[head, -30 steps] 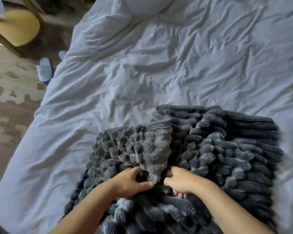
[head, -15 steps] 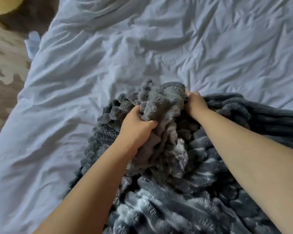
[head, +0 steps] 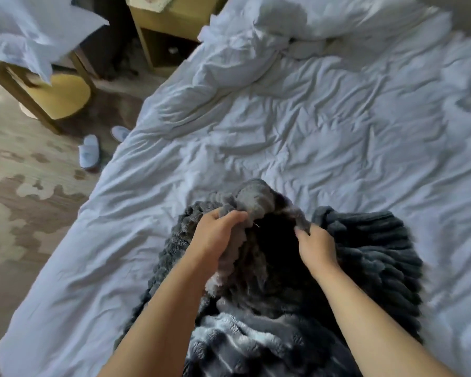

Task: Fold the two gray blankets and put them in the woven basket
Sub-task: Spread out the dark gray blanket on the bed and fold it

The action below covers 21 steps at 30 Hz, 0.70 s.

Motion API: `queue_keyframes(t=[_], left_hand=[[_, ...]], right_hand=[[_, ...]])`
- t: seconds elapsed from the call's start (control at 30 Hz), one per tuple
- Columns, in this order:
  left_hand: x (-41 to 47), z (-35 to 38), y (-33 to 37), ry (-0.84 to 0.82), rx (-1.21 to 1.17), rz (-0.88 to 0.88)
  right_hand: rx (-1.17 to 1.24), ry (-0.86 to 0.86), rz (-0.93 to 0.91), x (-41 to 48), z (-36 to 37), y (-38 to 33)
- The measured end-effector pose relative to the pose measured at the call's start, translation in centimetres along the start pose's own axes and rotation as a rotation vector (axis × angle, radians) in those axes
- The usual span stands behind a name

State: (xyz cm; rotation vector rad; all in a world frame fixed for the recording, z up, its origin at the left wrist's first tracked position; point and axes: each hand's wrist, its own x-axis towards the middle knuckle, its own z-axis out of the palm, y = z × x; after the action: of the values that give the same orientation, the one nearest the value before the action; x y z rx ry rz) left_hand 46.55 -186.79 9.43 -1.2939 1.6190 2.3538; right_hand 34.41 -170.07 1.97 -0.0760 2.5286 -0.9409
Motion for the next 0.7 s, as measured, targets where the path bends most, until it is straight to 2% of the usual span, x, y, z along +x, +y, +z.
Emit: queue_keyframes(t=[0.1, 0.13, 0.2, 0.23, 0.27, 0.3, 0.33, 0.4, 0.43, 0.47, 0.5, 0.53, 0.57, 0.7], left_hand=[[-2.8, 0.9, 2.8, -0.008, -0.073, 0.14], [-3.7, 1.3, 3.8, -0.03, -0.119, 0.17], [-5.4, 2.2, 5.9, -0.092, -0.224, 0.206], [-6.3, 2.7, 7.2, -0.121, -0.28, 0.221], [-7.2, 3.2, 8.5, -0.157, -0.328, 0.24], [-8.1, 3.8, 9.8, -0.209, -0.369, 0.268], [-9.1, 4.5, 11.1, -0.26, -0.401, 0.301], [-11.1, 6.2, 13.4, -0.344, -0.44, 0.372], [-12.1, 7.1, 14.2, -0.382, -0.43, 0.398], [-13.2, 8.1, 14.7, -0.419, -0.395, 0.41], [-14.2, 8.9, 15.1, -0.451, -0.344, 0.413], [-14.9, 9.6, 15.2, -0.482, -0.294, 0.416], [-15.3, 10.1, 15.4, -0.526, -0.252, 0.417], [-15.9, 10.0, 17.6, -0.709, -0.059, 0.389]], right_hand=[[-0.006, 0.171, -0.238, -3.8, -6.7, -4.7], [0.066, 0.219, -0.288, -5.5, -8.8, -6.2], [0.512, 0.201, -0.319, -8.8, -12.8, -8.8], [0.806, 0.108, -0.326, -10.2, -14.8, -9.8], [1.104, -0.059, -0.347, -11.5, -16.7, -10.6], [1.324, -0.244, -0.385, -12.5, -18.4, -11.2], [1.429, -0.402, -0.419, -13.6, -19.7, -11.9], [1.339, -0.591, -0.462, -14.8, -21.4, -13.2], [1.203, -0.596, -0.486, -15.0, -21.7, -13.7], [1.028, -0.513, -0.498, -15.3, -21.6, -14.2], [0.85, -0.358, -0.493, -15.4, -21.4, -14.7], [0.728, -0.177, -0.471, -15.6, -21.2, -15.1], [0.67, -0.07, -0.463, -15.7, -21.0, -15.2], [0.487, -0.027, -0.549, -16.1, -22.0, -15.0]])
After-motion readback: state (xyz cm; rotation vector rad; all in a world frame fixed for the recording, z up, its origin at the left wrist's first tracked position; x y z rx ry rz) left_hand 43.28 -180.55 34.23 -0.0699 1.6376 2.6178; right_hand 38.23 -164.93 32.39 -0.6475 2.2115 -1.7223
